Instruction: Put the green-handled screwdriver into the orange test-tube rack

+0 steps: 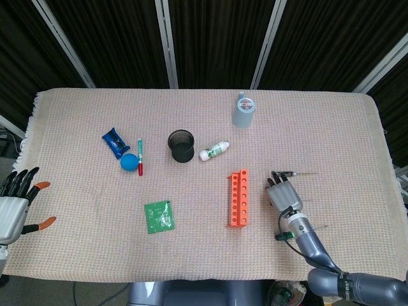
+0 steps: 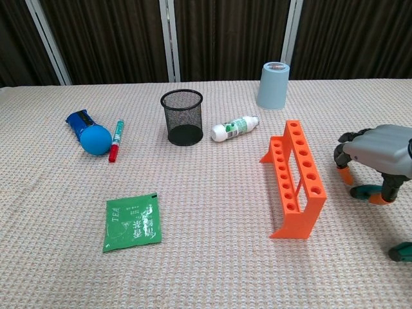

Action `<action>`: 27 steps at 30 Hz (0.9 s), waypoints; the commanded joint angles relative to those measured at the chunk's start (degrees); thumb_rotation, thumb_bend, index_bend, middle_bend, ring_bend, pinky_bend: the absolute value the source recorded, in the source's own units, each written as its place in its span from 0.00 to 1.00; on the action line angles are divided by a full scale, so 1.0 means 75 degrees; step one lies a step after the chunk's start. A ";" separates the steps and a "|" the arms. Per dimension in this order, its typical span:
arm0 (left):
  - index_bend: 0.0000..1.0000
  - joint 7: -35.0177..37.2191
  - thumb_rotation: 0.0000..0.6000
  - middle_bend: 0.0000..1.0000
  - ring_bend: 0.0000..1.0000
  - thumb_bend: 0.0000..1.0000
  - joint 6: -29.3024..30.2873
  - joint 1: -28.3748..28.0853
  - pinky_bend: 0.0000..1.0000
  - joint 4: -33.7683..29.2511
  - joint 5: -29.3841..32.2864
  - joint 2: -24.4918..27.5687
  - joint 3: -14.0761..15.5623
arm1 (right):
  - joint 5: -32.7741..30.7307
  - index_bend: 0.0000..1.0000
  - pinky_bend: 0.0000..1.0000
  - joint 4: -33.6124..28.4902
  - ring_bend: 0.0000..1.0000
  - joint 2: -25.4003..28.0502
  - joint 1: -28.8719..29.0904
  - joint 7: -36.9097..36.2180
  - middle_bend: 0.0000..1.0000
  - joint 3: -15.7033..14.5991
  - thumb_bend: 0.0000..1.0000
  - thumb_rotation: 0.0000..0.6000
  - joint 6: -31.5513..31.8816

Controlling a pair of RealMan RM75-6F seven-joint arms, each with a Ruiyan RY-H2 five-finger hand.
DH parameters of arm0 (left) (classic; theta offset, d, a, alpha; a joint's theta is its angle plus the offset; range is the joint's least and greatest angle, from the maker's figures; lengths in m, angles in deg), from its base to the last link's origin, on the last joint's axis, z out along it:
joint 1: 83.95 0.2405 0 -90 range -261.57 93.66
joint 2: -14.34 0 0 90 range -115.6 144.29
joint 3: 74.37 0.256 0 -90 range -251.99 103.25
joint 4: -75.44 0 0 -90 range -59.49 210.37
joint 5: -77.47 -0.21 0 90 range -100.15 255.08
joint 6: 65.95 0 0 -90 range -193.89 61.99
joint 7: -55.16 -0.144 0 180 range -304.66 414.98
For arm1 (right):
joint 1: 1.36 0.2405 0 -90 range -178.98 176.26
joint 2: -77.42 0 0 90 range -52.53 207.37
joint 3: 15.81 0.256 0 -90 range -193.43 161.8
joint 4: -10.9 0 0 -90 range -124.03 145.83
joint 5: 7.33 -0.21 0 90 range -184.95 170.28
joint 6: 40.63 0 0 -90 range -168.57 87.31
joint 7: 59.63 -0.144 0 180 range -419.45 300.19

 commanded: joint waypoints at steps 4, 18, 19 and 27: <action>0.25 -0.0003 0.82 0.01 0.00 0.01 -0.0025 -0.0020 0.00 0.0013 0.0016 -0.0006 -0.0008 | -0.0096 0.45 0.11 0.0119 0.00 -0.0066 0.0076 -0.0052 0.18 -0.0042 0.20 1.00 -0.0053; 0.25 -0.0013 0.82 0.01 0.00 0.01 -0.0079 -0.0056 0.00 0.0056 0.0058 -0.0046 -0.0007 | -0.0490 0.48 0.11 0.0476 0.00 -0.0174 0.0289 -0.0097 0.19 -0.0125 0.20 1.00 -0.0157; 0.25 -0.0019 0.82 0.01 0.00 0.01 -0.0083 -0.0060 0.00 0.0055 0.0061 -0.0043 -0.0008 | -0.0514 0.48 0.11 0.0502 0.00 -0.0185 0.0300 -0.0085 0.19 -0.0143 0.20 1.00 -0.0152; 0.25 -0.0051 0.82 0.01 0.00 0.01 -0.0103 -0.0078 0.00 0.0025 0.0071 -0.0049 -0.0006 | -0.0568 0.51 0.11 0.0562 0.00 -0.0170 0.0376 -0.0125 0.21 -0.0188 0.20 1.00 -0.0147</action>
